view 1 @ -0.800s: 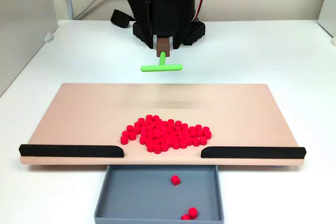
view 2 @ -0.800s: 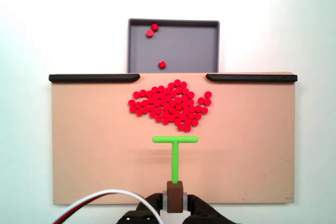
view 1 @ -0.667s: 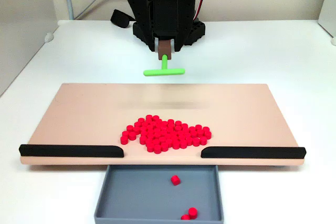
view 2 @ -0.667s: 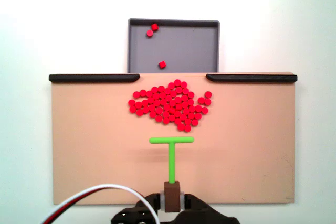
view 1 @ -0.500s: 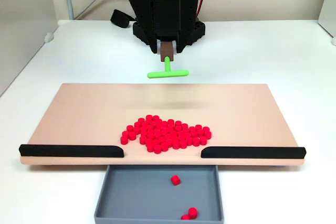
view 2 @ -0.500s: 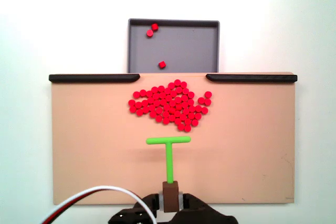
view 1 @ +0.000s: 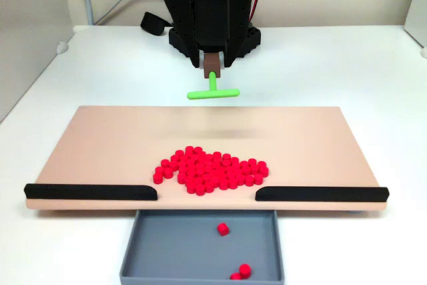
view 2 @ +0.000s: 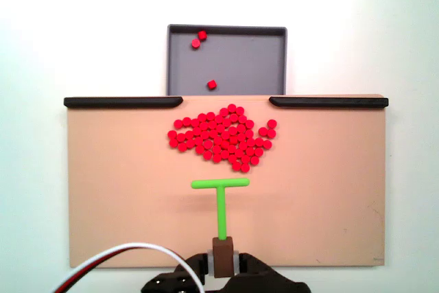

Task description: Push granules from left to the grey container

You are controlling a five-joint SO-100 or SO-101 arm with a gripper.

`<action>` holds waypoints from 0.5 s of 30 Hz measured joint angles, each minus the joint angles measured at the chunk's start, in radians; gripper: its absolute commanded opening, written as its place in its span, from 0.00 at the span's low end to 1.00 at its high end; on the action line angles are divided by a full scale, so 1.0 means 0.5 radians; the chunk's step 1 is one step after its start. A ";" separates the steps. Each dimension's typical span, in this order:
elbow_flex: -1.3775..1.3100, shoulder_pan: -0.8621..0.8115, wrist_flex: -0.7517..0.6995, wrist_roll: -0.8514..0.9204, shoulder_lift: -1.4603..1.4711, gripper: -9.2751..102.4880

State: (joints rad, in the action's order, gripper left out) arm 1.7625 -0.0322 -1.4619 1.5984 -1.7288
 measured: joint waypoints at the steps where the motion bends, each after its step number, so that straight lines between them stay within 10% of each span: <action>1: 0.000 0.000 0.000 0.000 0.000 0.08; 15: 0.000 0.000 0.000 0.015 0.000 0.08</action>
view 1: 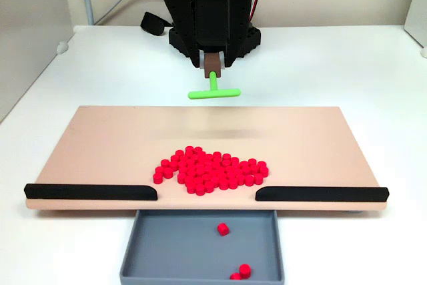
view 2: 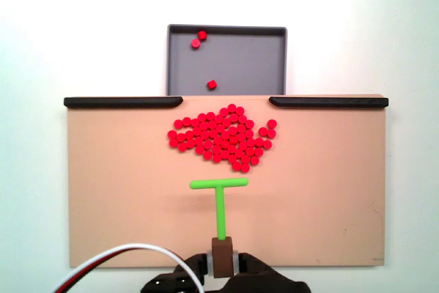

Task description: Push granules from left to the grey container

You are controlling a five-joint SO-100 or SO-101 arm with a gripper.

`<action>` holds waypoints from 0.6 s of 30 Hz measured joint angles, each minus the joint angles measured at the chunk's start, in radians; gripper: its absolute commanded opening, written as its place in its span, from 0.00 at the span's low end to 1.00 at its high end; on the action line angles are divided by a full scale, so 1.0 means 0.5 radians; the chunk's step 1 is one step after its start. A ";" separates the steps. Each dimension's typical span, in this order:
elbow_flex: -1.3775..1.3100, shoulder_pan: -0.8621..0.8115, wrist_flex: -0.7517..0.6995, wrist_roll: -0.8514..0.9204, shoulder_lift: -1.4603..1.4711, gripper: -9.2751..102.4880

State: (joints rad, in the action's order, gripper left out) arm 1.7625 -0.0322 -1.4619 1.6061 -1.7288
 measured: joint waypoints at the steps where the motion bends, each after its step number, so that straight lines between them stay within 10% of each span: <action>1: 0.000 0.000 0.000 0.000 0.000 0.08; 18: 0.000 -0.034 0.000 0.021 0.000 0.08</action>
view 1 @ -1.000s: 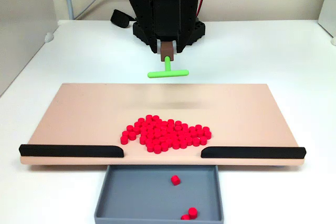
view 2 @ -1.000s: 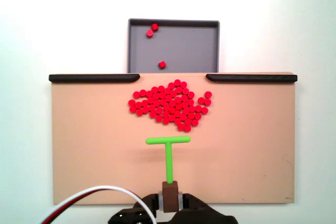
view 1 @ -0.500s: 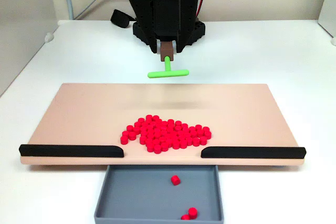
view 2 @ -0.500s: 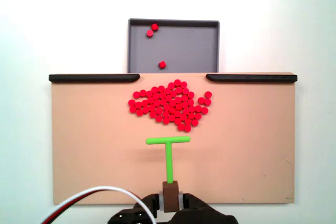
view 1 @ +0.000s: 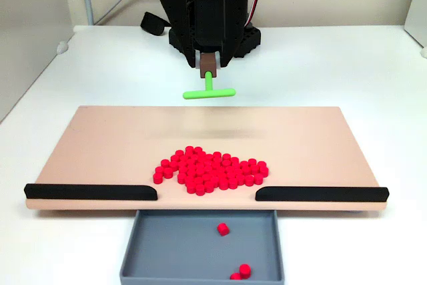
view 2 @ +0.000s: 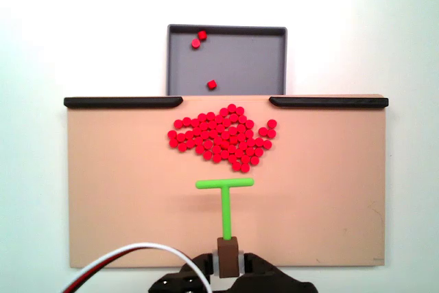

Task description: Push granules from left to the grey container

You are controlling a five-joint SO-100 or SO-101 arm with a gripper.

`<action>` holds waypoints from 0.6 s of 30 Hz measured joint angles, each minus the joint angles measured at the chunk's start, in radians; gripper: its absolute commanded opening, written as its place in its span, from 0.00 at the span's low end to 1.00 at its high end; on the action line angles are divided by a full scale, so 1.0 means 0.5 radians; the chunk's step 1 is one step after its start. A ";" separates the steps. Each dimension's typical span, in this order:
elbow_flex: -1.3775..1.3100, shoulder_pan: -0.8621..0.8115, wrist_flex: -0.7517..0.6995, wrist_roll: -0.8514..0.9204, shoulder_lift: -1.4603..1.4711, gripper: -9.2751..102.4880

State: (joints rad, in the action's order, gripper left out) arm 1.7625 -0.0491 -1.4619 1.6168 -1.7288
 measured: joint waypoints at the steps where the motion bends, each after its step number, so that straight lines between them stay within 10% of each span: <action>1: 0.000 0.000 0.000 0.000 0.000 0.08; 18: 0.000 -0.018 0.000 -0.040 0.000 0.08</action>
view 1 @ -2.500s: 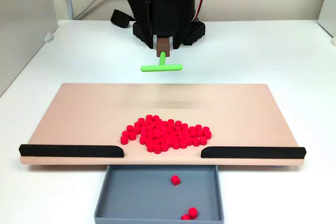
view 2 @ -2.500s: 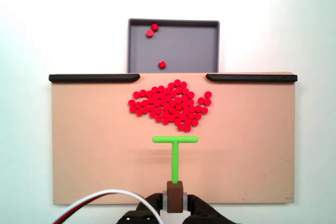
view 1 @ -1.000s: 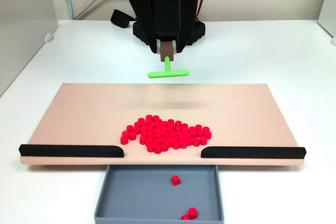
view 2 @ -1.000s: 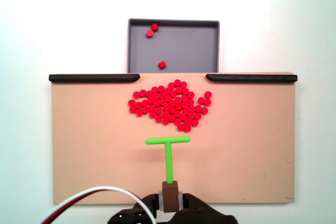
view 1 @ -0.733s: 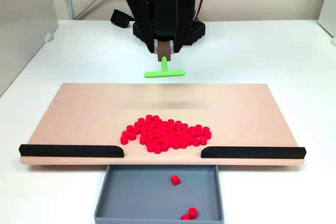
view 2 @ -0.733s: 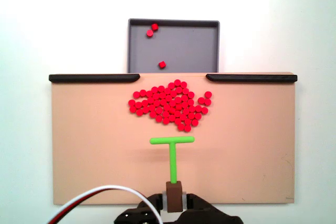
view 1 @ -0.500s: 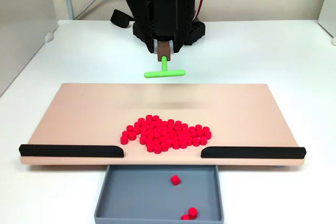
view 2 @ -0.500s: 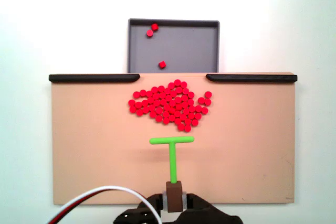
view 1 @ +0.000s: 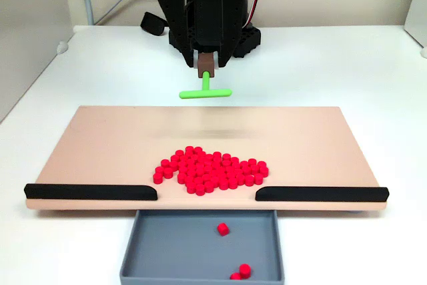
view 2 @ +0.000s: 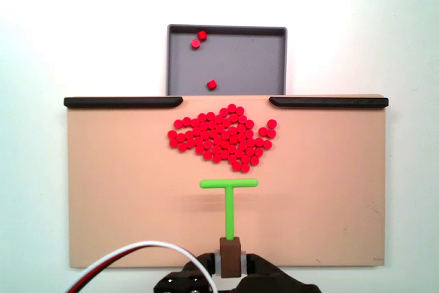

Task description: Push granules from left to the grey container

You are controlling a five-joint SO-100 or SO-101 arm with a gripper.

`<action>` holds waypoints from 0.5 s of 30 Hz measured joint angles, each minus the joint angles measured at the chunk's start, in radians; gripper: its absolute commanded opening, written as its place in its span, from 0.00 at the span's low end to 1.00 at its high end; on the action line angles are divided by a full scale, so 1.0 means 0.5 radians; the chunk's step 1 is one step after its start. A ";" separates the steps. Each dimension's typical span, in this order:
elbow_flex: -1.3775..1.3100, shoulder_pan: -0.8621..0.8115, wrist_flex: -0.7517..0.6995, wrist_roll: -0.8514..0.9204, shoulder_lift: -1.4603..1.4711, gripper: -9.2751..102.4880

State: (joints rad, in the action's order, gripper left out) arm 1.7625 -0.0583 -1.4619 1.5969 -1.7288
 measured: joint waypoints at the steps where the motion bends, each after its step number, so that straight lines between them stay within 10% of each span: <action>1: 0.000 0.000 0.000 0.000 0.000 0.08; 15: 0.000 0.212 0.012 -0.491 0.000 0.08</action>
State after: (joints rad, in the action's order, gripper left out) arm 1.7625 0.0476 -1.4557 1.3514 -1.7288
